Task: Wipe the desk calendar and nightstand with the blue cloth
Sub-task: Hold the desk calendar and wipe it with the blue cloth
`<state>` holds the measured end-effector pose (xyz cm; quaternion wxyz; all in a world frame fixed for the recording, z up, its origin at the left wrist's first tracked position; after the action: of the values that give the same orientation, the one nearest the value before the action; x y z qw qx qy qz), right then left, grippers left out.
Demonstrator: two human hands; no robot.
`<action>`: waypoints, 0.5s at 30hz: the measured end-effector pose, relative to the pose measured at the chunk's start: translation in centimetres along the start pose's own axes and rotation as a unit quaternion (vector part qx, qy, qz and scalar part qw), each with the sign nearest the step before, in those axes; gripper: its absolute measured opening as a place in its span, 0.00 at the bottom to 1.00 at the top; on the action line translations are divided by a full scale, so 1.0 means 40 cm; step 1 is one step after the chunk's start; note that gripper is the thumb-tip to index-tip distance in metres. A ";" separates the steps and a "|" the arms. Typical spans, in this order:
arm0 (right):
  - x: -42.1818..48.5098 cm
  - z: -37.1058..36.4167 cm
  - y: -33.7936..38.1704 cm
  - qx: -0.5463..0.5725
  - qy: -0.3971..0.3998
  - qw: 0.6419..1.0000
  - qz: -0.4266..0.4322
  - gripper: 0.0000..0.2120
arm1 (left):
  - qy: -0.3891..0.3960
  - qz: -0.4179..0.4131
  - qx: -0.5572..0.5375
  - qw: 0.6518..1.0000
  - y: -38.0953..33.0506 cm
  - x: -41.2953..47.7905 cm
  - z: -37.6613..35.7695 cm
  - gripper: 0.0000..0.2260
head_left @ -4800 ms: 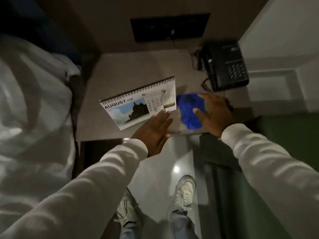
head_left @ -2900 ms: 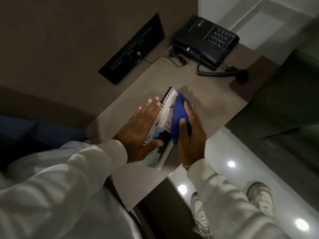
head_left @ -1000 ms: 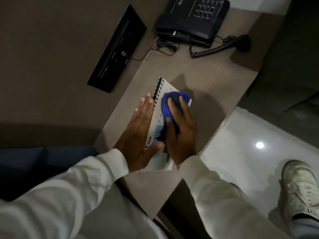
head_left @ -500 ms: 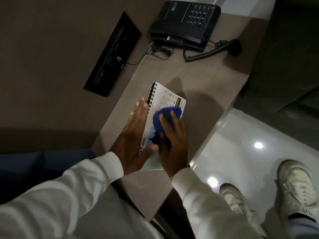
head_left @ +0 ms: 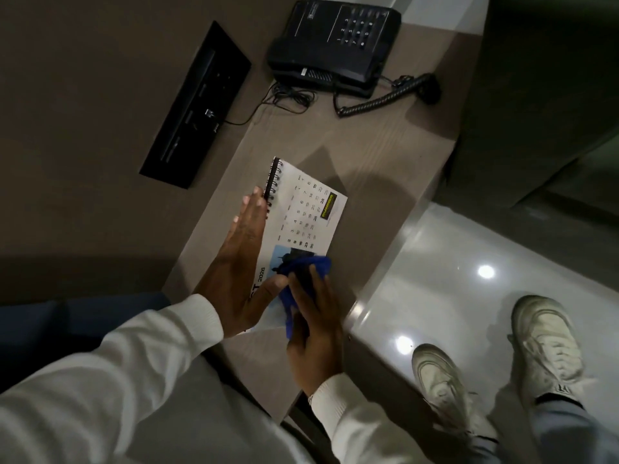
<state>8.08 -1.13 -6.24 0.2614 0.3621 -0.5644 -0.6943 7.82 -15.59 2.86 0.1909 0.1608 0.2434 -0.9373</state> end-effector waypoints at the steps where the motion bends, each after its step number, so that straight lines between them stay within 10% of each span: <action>1: 0.015 0.006 0.005 0.004 -0.002 1.000 0.000 0.25 | 0.001 -0.007 -0.001 1.000 -0.002 -0.001 0.000 0.43; 15: 0.175 0.072 0.039 -0.038 -0.028 0.999 -0.020 0.24 | -0.012 -0.007 -0.021 1.000 -0.016 -0.007 0.008 0.39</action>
<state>1.52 -5.17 -5.90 0.2450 0.3432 -0.5378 -0.7300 7.73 -15.16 3.50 0.1903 0.1437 0.2617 -0.9352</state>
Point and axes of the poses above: each hand's wrist, its own x-axis towards the middle knuckle, its own z-axis out of the back of the hand, y = z × x, the point moved 2 cm from there along x, towards the middle knuckle, and after that the axes turned 10 degrees about y, right-handed, at the moved point
